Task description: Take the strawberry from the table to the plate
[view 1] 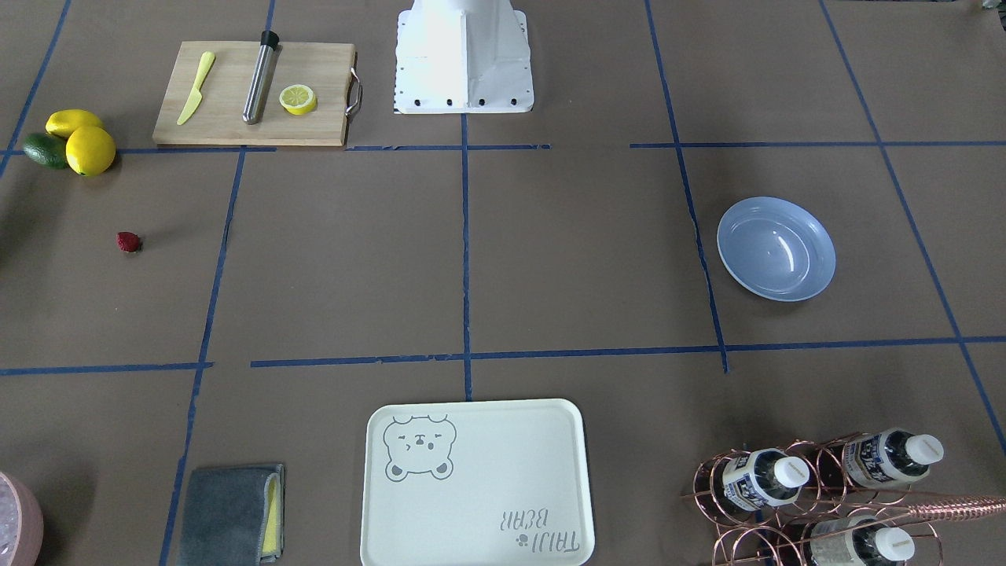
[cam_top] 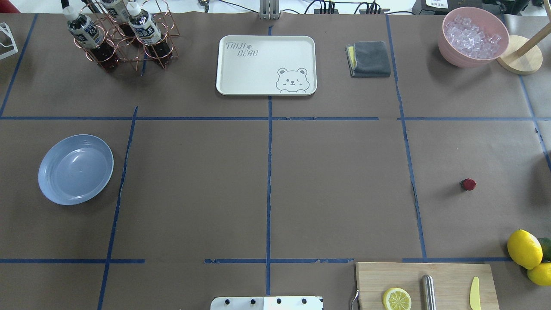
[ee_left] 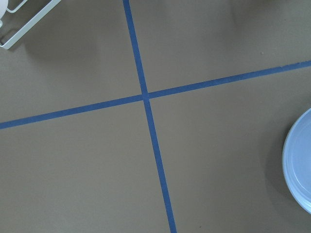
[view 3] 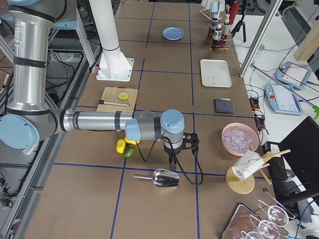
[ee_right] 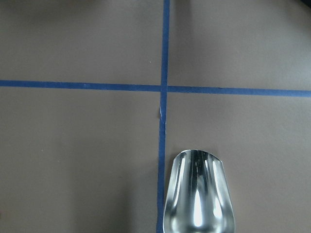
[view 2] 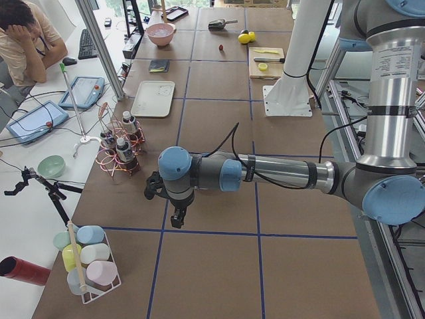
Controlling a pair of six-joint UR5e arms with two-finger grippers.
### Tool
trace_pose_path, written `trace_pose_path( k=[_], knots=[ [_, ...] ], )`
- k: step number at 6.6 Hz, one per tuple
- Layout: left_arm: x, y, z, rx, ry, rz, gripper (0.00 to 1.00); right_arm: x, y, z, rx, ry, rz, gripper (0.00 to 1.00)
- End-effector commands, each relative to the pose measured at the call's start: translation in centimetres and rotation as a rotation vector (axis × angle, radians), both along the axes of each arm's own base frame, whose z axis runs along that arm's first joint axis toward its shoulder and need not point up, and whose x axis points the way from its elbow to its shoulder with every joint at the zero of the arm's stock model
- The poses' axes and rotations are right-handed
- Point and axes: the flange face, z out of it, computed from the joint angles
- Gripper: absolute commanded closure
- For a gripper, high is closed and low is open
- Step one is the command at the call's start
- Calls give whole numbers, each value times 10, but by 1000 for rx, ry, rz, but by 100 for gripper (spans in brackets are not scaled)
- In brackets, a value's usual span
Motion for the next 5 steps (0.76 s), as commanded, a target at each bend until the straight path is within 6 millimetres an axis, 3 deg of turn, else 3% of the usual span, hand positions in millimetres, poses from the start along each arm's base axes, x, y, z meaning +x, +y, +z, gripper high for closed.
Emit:
trace_pose_path(
  k=[1,2,3,4,5],
  knots=[
    [1,-10,-21,88,-15,3,0,-9,-6,-60,108,-53,-16,0],
    [0,-17,-40,244,-19,-2,0,-14,-17,-84,154,-55,-24,0],
    [2,-32,-68,487,-24,-12,0,-15,-25,-95,170,-60,-20,0],
    [2,-30,-85,615,-4,-60,0,-16,-30,-106,152,-80,14,0],
    [19,-38,-80,521,66,-146,0,-17,-30,-109,124,-97,40,0]
  ],
)
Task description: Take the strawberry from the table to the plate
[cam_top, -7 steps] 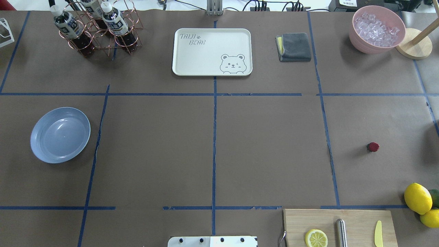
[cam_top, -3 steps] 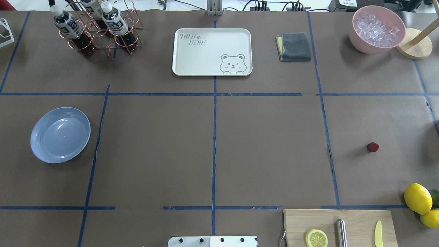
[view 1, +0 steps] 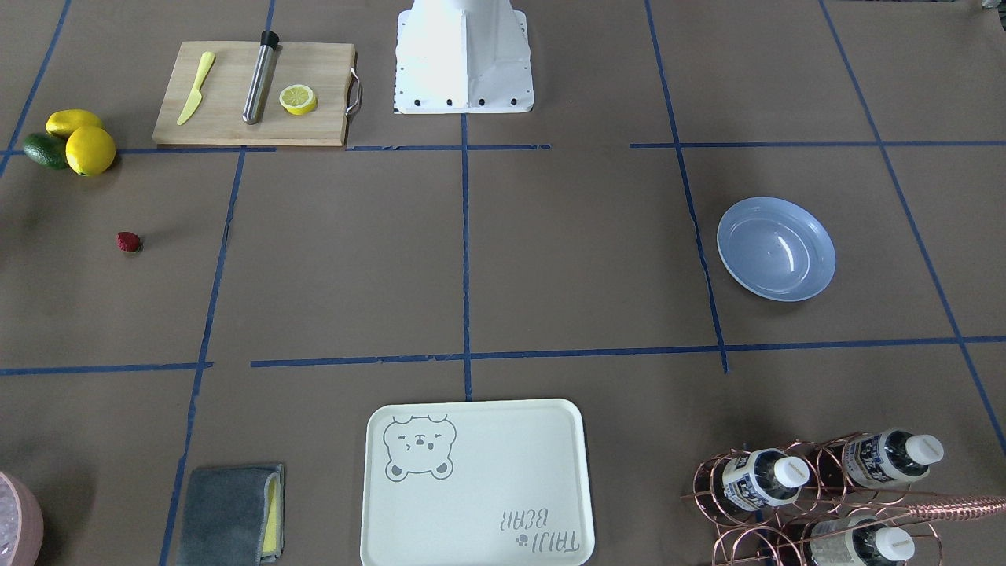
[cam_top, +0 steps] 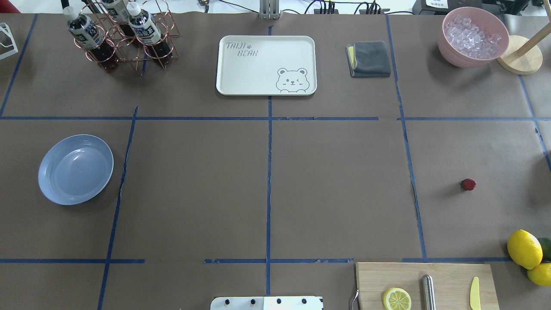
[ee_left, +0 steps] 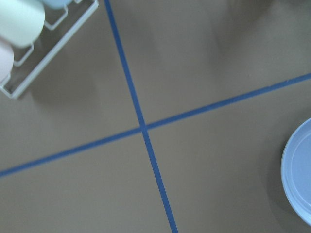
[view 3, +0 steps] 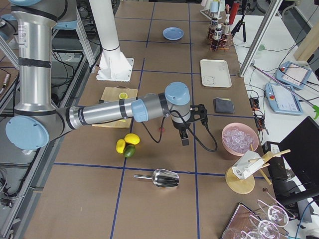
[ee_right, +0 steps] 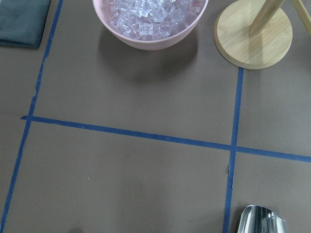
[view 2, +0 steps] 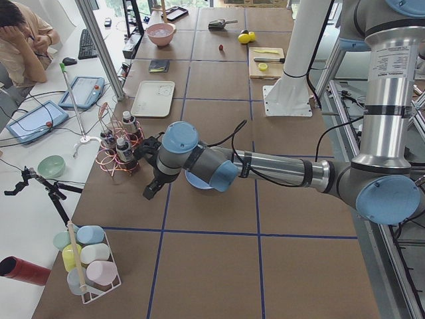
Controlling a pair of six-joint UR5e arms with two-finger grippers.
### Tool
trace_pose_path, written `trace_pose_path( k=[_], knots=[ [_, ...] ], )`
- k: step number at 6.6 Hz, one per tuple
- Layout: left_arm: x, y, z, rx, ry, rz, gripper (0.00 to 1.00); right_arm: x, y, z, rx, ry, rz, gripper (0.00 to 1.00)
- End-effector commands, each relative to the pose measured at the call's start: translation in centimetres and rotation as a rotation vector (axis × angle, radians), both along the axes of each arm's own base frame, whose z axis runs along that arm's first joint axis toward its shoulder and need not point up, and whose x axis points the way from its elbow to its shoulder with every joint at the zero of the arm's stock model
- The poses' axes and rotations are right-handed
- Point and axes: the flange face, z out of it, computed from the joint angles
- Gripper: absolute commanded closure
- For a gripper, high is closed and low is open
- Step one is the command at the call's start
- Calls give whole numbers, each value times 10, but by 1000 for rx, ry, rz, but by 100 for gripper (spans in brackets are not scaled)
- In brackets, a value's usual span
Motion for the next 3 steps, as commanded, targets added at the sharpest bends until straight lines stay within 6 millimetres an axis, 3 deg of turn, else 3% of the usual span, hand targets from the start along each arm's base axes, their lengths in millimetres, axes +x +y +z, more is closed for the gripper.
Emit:
trace_pose_path(
  k=[1,2,3],
  knots=[
    [55,-5,-12,-88,182,-87,0,-3,-3,-7,18,-25,25,0],
    [124,0,-14,-87,240,-41,0,-5,-4,-4,60,-28,21,0],
    [189,24,-1,-32,232,-21,0,-11,-6,-7,89,-29,9,0]
  ],
)
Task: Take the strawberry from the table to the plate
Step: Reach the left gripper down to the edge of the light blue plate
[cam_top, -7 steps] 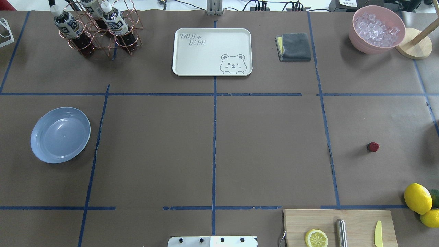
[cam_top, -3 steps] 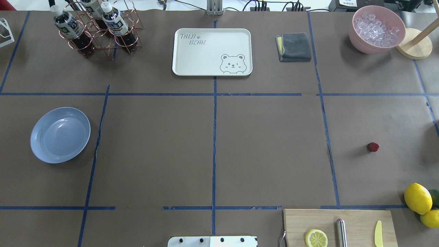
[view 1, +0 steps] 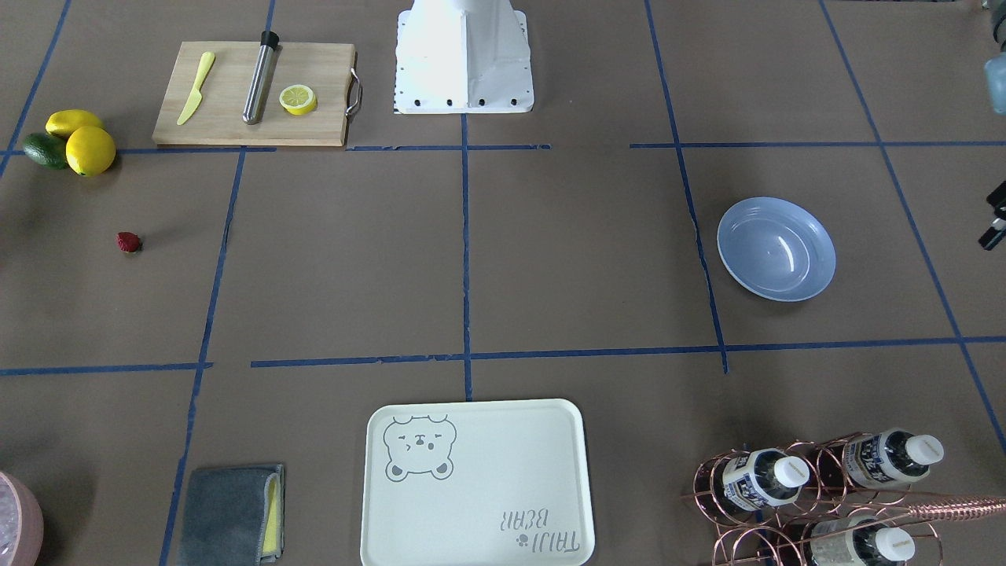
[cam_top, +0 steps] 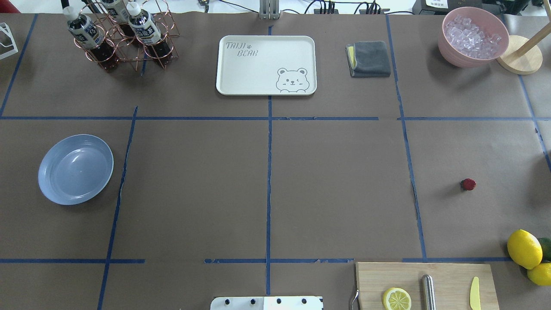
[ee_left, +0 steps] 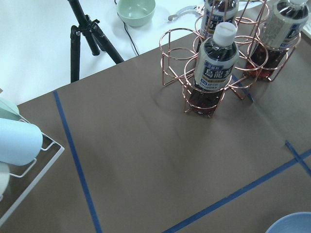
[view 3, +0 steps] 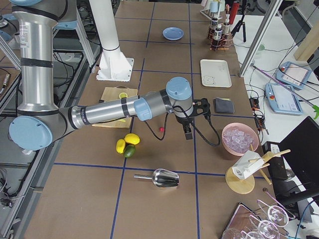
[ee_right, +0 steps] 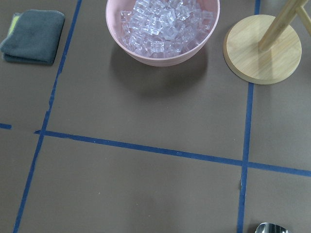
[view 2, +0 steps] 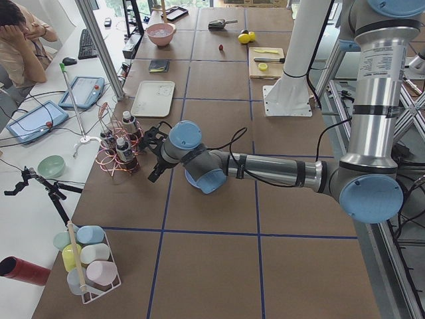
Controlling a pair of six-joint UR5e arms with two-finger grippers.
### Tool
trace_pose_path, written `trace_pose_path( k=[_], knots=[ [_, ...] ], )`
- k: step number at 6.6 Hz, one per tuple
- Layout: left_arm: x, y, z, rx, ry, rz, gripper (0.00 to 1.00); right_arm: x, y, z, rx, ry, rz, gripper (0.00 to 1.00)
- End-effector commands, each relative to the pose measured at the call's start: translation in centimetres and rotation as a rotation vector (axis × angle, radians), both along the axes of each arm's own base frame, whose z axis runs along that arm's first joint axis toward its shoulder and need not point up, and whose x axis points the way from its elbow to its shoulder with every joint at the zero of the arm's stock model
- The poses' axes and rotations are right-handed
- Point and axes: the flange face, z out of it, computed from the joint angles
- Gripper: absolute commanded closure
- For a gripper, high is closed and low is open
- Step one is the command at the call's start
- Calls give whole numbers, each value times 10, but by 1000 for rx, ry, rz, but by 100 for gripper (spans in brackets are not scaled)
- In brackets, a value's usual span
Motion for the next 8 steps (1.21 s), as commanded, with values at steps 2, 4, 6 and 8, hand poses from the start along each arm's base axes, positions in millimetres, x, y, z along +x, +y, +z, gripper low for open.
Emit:
trace_pose_path(
  k=[2,4,6,8],
  knots=[
    [119,42,73,-256,72,-93,11,-6,0,0,38,0,-13,0],
    [106,80,129,-315,93,-104,35,-6,3,3,32,2,-13,0],
    [128,94,134,-335,88,-51,35,-6,4,5,30,3,-14,0],
    [148,106,127,-315,126,-2,37,-6,5,6,27,4,-14,0]
  ],
)
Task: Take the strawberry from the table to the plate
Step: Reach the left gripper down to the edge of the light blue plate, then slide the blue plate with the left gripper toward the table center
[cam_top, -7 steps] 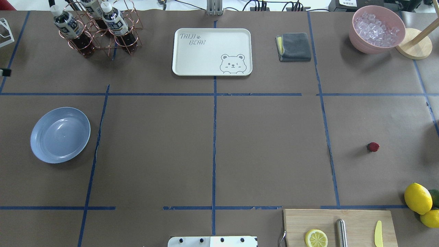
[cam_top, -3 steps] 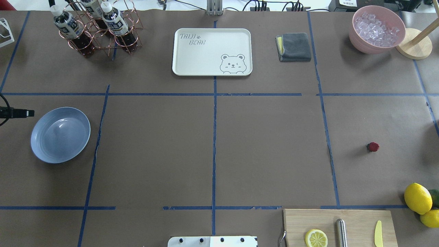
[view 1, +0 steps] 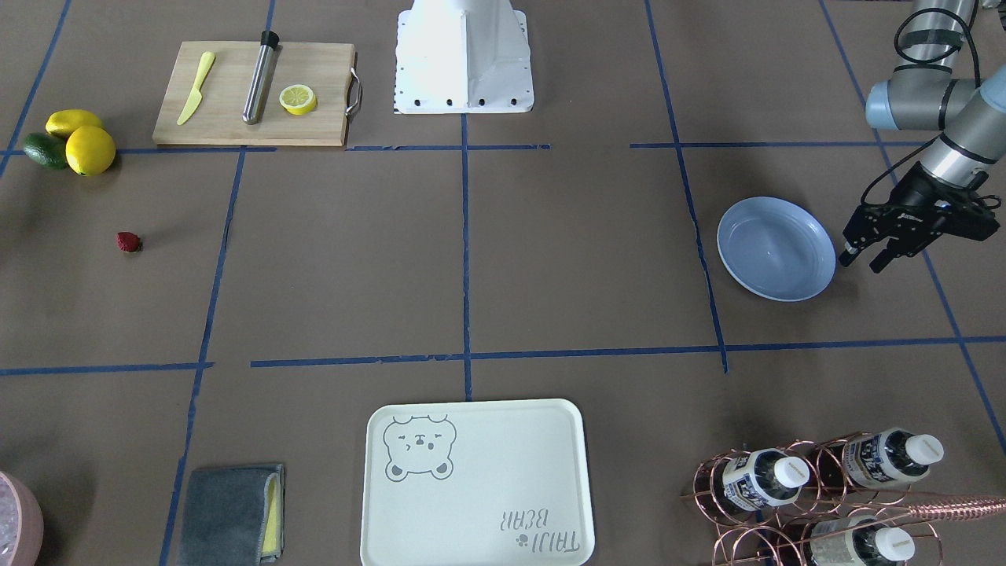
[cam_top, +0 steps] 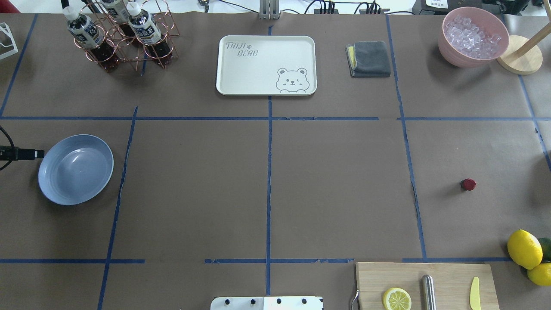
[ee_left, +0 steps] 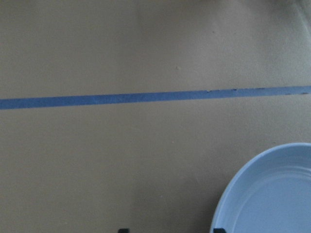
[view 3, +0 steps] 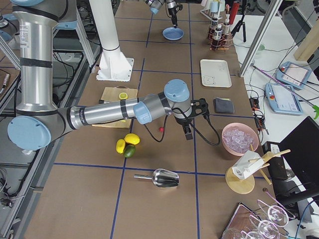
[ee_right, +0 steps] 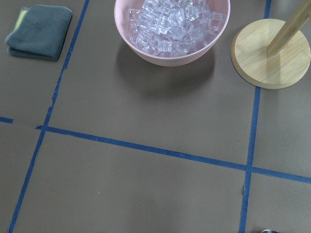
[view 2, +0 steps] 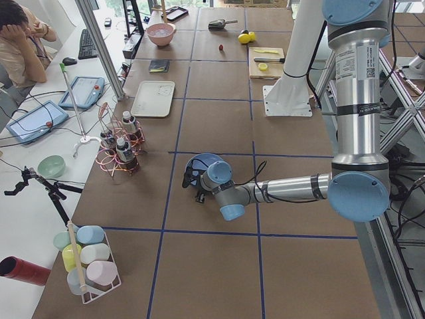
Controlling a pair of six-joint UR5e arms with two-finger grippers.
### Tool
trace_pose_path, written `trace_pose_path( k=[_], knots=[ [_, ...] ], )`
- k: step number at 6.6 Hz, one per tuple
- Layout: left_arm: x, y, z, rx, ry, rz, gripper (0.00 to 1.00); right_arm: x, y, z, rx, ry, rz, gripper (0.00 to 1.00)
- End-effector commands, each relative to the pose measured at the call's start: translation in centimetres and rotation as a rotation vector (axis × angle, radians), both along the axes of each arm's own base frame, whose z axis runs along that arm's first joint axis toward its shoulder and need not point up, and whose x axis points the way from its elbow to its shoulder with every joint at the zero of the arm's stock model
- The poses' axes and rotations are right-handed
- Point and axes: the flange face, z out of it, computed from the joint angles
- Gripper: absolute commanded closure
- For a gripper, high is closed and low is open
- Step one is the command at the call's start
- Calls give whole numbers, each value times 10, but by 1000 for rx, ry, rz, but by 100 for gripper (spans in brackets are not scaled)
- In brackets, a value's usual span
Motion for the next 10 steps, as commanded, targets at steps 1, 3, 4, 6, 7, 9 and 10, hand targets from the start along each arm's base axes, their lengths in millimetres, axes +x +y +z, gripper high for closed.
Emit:
trace_pose_path(
  k=[1,3,4,6,7,9,10],
  knots=[
    [12,8,-3,7,24,24,86,0,1,0,0,0,0,0],
    [13,9,-24,42,63,47,100,0,0,1,-3,0,1,0],
    [18,14,-58,42,114,121,100,0,1,1,-4,0,2,0],
    [54,-34,-201,5,140,96,100,0,4,6,-17,-1,2,0],
    [96,-67,-276,-23,142,54,100,0,5,7,-19,-2,2,0],
    [240,-53,-382,-79,127,42,100,0,8,9,-26,-2,1,0],
    [294,-32,-394,-83,120,64,100,0,9,11,-29,-2,3,0]
  ],
)
